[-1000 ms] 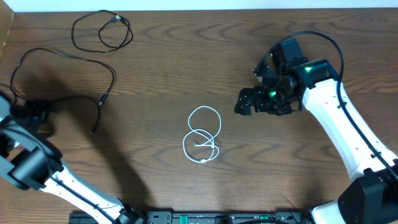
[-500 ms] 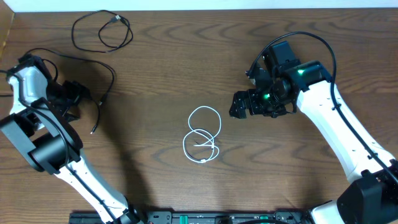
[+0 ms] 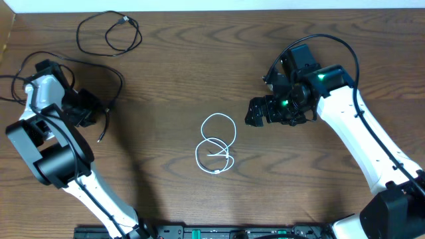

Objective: Untangle cables

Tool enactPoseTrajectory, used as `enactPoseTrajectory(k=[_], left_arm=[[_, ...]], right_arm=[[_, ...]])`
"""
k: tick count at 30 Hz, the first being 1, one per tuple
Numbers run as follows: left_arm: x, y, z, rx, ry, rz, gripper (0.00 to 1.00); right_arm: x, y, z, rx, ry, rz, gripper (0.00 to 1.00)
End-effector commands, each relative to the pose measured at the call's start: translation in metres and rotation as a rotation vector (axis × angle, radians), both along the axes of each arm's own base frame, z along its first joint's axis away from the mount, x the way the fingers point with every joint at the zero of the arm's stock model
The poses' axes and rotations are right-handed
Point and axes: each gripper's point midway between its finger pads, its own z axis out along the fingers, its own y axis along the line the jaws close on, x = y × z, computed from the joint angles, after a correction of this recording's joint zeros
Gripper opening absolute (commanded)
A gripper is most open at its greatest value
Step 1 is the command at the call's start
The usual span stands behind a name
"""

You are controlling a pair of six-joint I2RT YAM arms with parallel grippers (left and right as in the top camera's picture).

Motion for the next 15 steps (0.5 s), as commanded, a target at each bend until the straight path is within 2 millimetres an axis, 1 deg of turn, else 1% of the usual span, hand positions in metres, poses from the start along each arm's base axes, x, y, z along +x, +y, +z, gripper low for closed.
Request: enactPoseTrajectory(k=[1, 3, 5, 6, 11, 14, 15], left_arm=[[0.000, -0.023, -0.018, -0.091, 0.004, -0.024, 0.42], [0.013, -0.034, -0.011, -0.168, -0.061, -0.021, 0.42], [0.022, -0.039, -0.003, -0.216, -0.107, -0.019, 0.38], [0.027, -0.041, 0.000, -0.234, -0.127, -0.020, 0.38], [0.039, -0.048, 0.009, -0.284, -0.191, -0.030, 0.38], [0.054, -0.056, 0.018, -0.341, -0.273, -0.041, 0.40], [0.062, -0.061, 0.024, -0.383, -0.322, -0.050, 0.40]], right_arm=[[-0.002, 0.001, -0.001, 0.001, 0.013, -0.006, 0.99], [-0.002, 0.001, -0.001, 0.000, 0.013, -0.005, 0.99], [-0.002, 0.001, -0.001, 0.000, 0.013, -0.006, 0.99], [-0.002, 0.001, -0.001, 0.000, 0.014, -0.006, 0.99], [-0.003, 0.001, -0.002, -0.002, 0.020, -0.006, 0.99], [-0.003, 0.001, -0.002, -0.002, 0.020, -0.006, 0.99], [-0.003, 0.001, -0.002, -0.002, 0.021, -0.006, 0.99]])
